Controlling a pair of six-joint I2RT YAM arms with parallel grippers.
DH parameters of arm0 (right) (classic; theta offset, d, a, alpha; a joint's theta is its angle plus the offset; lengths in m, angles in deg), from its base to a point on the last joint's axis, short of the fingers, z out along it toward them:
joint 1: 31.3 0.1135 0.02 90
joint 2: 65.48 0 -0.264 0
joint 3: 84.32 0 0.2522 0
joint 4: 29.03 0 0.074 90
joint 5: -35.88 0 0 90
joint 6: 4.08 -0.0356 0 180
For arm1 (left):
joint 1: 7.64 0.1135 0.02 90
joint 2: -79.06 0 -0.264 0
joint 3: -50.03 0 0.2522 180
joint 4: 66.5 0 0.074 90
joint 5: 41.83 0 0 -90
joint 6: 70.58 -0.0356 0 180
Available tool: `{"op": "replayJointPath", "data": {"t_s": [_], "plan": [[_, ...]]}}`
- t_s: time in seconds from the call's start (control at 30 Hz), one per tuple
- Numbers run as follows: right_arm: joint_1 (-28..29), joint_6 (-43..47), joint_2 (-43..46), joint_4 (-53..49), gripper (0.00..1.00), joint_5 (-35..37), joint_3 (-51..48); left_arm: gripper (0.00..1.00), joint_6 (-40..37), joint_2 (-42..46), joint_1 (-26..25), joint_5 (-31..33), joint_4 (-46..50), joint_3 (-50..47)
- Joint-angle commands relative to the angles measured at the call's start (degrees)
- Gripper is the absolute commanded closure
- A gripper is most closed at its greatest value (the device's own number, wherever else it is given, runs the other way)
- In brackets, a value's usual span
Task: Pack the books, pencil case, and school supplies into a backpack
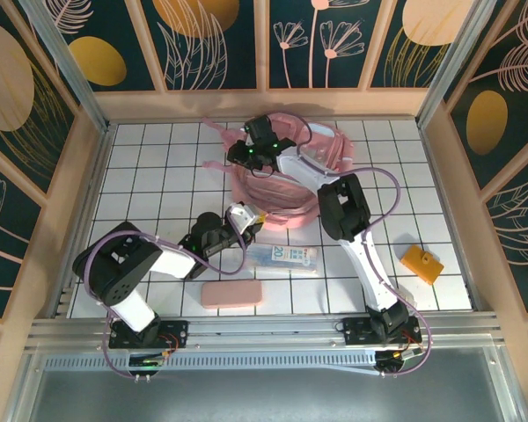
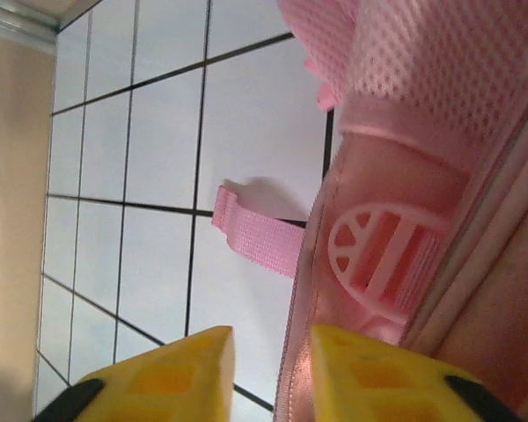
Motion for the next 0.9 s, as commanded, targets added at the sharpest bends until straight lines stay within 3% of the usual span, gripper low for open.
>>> {"op": "replayJointPath", "data": {"t_s": [0.0,0.13,0.3,0.4,0.6,0.87], "plan": [[-1.32,11.29,8.23,-5.06,0.62,-0.53,-1.03,1.00,0.00,2.86,2.10,-3.25,-3.01,-1.08],[-0.18,20.69,11.18,-15.80,0.56,3.69,-0.29,1.00,0.43,3.33,4.19,-3.76,-3.19,-1.83],[1.24,27.04,11.31,-29.69,0.55,1.06,-0.82,1.00,0.51,3.84,4.85,-3.60,-3.39,-3.35],[2.56,26.33,12.70,-29.57,0.55,-1.02,-4.62,1.00,1.08,3.91,4.81,-3.47,-4.28,-5.03],[5.90,27.06,9.25,-31.80,0.55,1.50,-2.11,1.00,2.62,3.41,4.77,-3.50,-4.52,-6.50],[9.93,26.02,2.90,-35.85,0.56,13.94,3.64,1.00,4.35,2.03,4.85,-1.76,-6.01,-7.35]]}}
